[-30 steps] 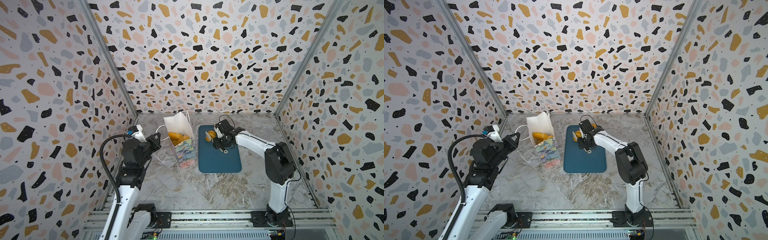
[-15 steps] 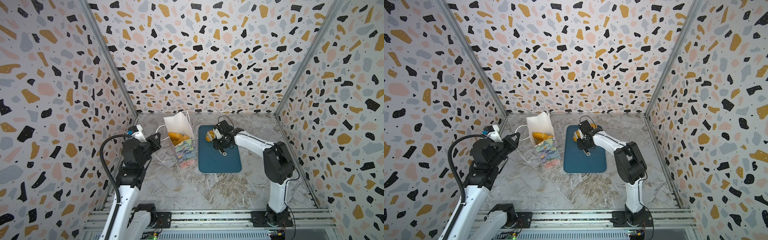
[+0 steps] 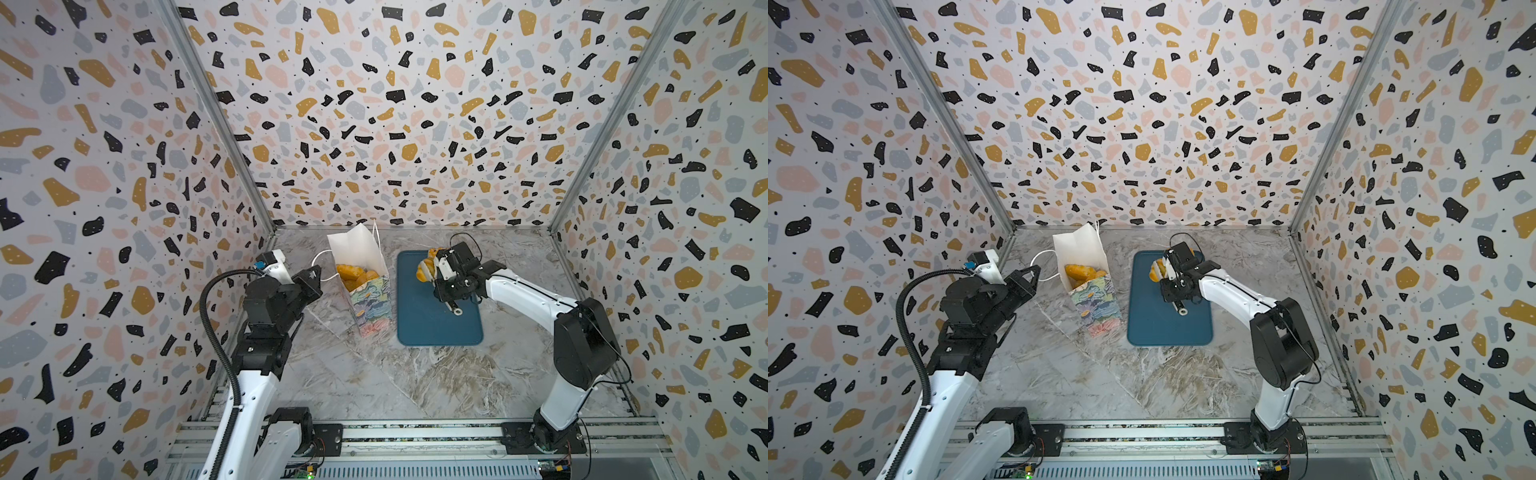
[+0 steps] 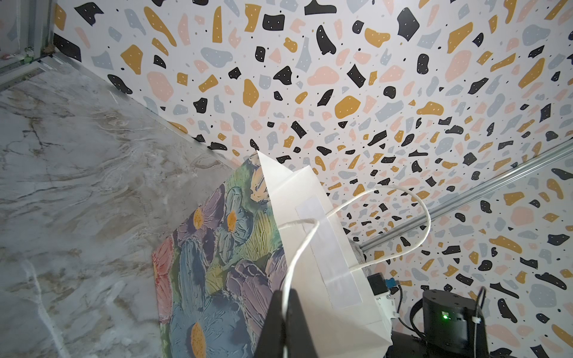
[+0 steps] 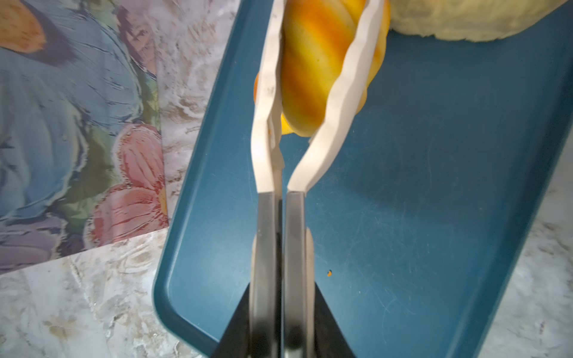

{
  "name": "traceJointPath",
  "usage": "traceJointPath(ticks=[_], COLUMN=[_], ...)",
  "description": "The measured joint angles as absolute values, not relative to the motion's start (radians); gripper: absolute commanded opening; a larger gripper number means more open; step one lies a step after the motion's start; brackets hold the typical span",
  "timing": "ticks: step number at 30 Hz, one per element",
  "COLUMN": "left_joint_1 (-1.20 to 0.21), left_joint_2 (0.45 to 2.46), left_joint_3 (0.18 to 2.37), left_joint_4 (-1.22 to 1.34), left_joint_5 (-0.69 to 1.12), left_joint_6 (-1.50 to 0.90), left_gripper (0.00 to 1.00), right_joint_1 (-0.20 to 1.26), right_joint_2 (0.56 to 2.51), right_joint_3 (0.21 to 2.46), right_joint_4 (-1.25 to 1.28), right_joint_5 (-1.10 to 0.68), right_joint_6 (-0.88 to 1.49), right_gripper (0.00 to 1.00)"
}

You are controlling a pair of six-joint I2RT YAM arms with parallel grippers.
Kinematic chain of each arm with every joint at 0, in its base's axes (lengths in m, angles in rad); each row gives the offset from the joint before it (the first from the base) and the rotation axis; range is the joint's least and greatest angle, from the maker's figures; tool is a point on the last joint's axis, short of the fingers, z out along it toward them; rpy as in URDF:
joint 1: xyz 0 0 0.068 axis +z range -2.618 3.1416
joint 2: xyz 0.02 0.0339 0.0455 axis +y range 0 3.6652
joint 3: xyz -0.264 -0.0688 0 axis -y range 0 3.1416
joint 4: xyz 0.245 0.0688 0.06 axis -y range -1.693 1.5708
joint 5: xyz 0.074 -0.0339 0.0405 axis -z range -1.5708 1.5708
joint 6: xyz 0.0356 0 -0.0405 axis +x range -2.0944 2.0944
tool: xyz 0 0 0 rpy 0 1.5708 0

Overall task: Pack bread into a paper bag
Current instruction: Pick up the bread from the tray.

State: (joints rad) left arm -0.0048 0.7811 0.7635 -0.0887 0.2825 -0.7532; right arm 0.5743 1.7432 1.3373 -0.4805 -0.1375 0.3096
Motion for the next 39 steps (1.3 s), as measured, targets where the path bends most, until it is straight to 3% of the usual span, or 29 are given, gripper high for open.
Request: traceJointPath(ticks=[7,39], left_joint_1=[-0.005,-0.005], left_joint_2=[0.783,0.791], left_joint_3=[0.764,0.764], left_joint_4=[-0.089,-0.088], left_joint_5=[0.282,0.282], left_joint_6=[-0.753,-0.754], left_gripper=[0.00,0.00], right_joint_1=[0.574,0.623], right_joint_2=[1.679,1.459], right_joint_3=[1.281,1.193], right_joint_4=[-0.433,-0.353], right_joint_5=[-0.154,-0.199], right_joint_6=[0.313,0.332], right_gripper=[0.19,0.19])
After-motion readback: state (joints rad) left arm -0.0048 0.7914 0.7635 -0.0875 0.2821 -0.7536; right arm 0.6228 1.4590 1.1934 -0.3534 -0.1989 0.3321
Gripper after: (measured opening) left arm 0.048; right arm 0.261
